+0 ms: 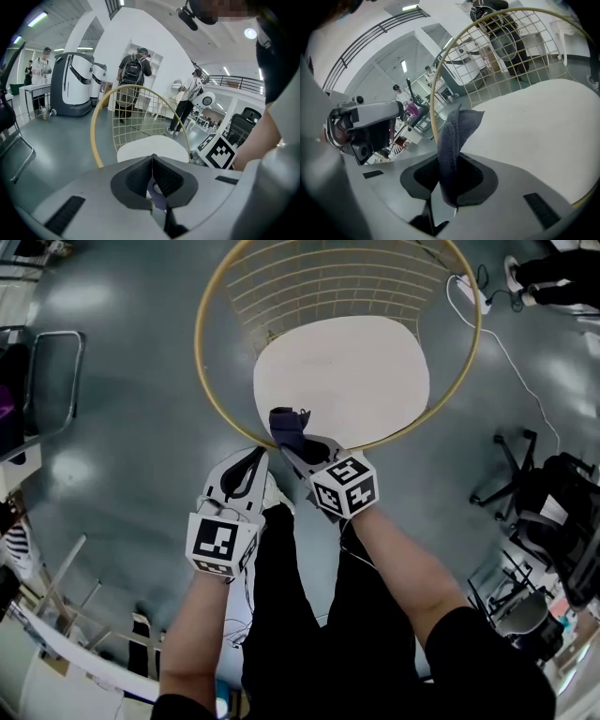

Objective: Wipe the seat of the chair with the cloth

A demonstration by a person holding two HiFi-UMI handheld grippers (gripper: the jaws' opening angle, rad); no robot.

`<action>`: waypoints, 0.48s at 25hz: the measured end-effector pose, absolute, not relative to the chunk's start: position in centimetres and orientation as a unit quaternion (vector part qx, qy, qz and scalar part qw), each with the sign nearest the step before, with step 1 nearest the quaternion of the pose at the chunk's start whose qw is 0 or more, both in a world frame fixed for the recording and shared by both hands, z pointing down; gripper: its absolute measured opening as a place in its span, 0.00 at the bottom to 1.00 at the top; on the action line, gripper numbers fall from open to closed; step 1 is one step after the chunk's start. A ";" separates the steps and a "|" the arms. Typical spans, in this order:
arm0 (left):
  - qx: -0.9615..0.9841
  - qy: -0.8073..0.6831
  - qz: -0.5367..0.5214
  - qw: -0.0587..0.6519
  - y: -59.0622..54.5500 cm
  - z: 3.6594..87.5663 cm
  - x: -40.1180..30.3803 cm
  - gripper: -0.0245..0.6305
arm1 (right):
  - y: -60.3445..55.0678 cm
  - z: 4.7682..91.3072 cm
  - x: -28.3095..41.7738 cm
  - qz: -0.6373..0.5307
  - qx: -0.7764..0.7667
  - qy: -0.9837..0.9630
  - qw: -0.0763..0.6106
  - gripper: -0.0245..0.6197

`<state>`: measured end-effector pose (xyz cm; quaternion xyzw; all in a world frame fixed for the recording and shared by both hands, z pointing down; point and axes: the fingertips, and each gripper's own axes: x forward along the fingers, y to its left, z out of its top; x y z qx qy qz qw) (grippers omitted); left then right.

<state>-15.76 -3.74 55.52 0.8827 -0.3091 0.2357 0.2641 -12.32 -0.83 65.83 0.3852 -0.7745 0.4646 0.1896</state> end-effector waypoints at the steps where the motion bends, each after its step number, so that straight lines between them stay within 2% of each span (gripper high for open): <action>1: 0.882 -0.308 0.238 0.266 -3.6 56.1 -15.7 0.07 | -0.7 66.4 -12.4 0.467 0.384 -0.773 0.192 0.18; 12: 0.877 -0.308 0.240 0.280 -3.3 60.2 -15.1 0.07 | -1.0 69.7 -11.7 0.468 0.390 -0.767 0.200 0.18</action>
